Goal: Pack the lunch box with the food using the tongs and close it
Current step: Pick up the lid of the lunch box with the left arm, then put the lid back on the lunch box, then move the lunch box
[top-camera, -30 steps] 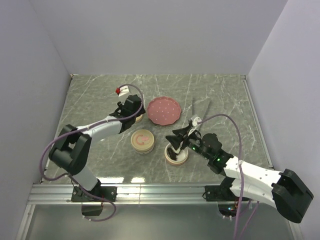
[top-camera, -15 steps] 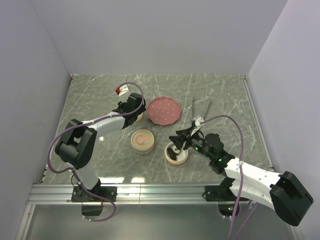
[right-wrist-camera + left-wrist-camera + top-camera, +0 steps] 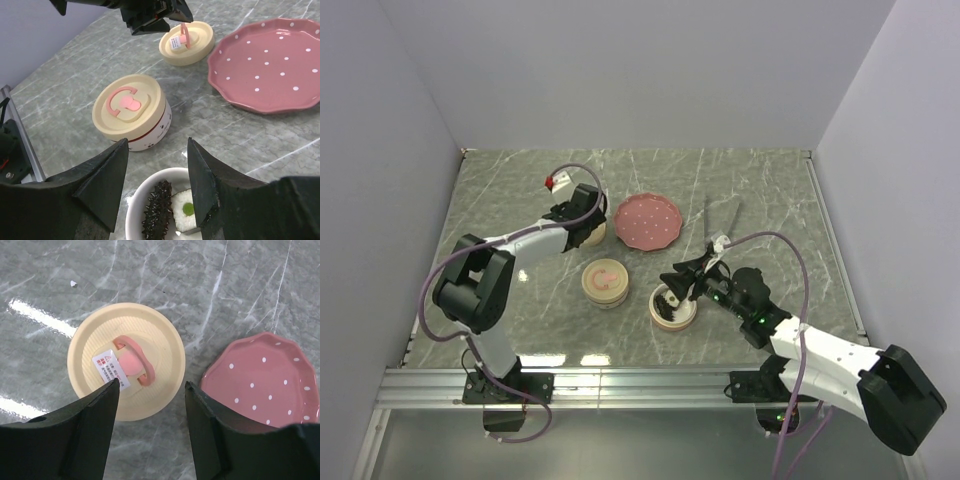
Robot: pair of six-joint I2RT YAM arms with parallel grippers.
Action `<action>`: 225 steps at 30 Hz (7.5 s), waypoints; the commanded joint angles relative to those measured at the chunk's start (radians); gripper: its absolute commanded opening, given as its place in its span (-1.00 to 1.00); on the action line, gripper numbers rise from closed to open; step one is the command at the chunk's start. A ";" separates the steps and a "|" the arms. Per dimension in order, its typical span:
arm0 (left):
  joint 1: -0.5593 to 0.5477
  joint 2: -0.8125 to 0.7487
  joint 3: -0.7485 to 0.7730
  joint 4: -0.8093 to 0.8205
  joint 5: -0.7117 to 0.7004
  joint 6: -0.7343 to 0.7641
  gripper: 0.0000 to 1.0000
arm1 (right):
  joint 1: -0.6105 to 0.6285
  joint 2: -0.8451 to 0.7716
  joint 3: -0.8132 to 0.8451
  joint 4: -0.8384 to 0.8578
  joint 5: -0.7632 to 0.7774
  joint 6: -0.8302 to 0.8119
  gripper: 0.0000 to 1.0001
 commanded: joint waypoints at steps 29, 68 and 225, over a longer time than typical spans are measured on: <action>0.050 0.073 0.119 -0.054 0.189 0.091 -0.99 | -0.038 -0.066 -0.032 0.022 0.012 0.010 0.16; -0.609 -0.221 0.010 -0.120 0.122 0.115 -0.99 | -0.440 -0.253 -0.042 -0.216 0.367 0.238 0.52; 0.449 -0.581 -0.546 0.525 0.215 0.283 0.34 | -0.416 0.019 0.278 -0.403 0.687 0.100 0.50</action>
